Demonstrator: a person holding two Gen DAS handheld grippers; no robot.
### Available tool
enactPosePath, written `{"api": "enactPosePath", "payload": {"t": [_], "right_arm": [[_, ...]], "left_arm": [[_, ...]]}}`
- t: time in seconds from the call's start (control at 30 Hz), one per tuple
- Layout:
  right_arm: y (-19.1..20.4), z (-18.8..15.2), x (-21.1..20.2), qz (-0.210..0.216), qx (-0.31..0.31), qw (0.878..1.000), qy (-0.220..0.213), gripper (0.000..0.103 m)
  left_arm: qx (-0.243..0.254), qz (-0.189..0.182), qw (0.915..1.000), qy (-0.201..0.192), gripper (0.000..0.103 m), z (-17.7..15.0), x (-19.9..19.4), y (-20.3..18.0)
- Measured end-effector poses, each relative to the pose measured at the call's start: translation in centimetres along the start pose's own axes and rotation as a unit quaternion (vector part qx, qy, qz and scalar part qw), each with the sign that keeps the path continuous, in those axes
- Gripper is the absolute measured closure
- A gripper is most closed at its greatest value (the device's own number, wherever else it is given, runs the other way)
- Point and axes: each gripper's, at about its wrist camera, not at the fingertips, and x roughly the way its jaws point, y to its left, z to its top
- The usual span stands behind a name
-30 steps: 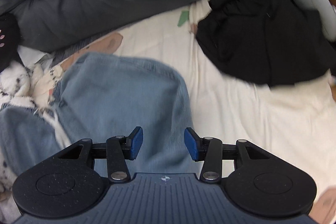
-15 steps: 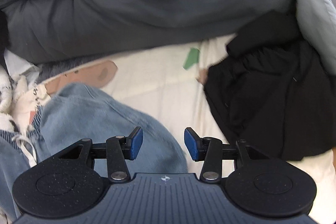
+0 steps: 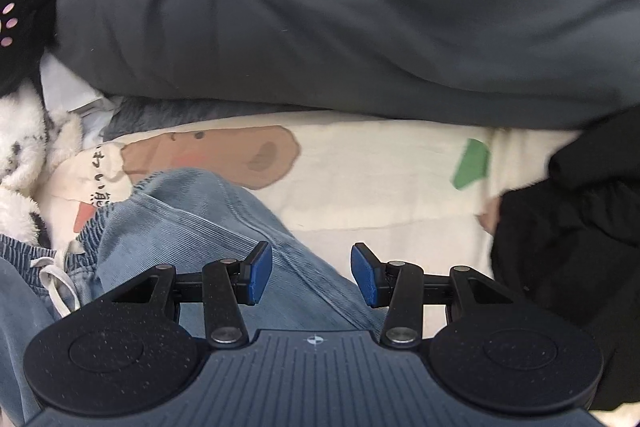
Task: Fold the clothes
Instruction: 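Grasp the jeans waistband with both grippers side by side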
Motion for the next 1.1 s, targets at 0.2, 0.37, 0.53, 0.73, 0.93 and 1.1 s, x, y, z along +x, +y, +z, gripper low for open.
{"api": "enactPosePath", "payload": {"t": [0.2,0.37,0.53,0.73,0.93,1.1], "right_arm": [[1.2,0.9,1.5,0.021,-0.014,1.0,0.004,0.052],[1.9,2.4,2.2,0.04,-0.025,0.999,-0.012,0.052],[3.2,3.6,3.8,0.064,-0.05,0.997,0.005,0.052],[4.5,3.9,6.0,0.072,-0.079,0.994,0.037,0.052],[5.7,4.0,8.1,0.076,-0.106,0.989,0.069,0.044],[6.6,4.0,9.5,0.074,-0.138,0.983,0.094,0.073]], "left_arm": [[-0.061,-0.046,0.997,-0.007,0.05,0.1,0.1,1.4],[-0.085,-0.064,0.9942,-0.012,0.045,0.1,0.4,2.0],[-0.097,-0.071,0.9926,-0.014,0.045,0.1,0.9,2.3],[-0.106,-0.066,0.9921,-0.012,0.045,0.1,1.7,2.7],[-0.082,-0.048,0.9955,-0.006,0.067,0.0,1.6,2.3],[-0.062,-0.032,0.9976,-0.001,0.081,0.0,1.6,2.0]]}}
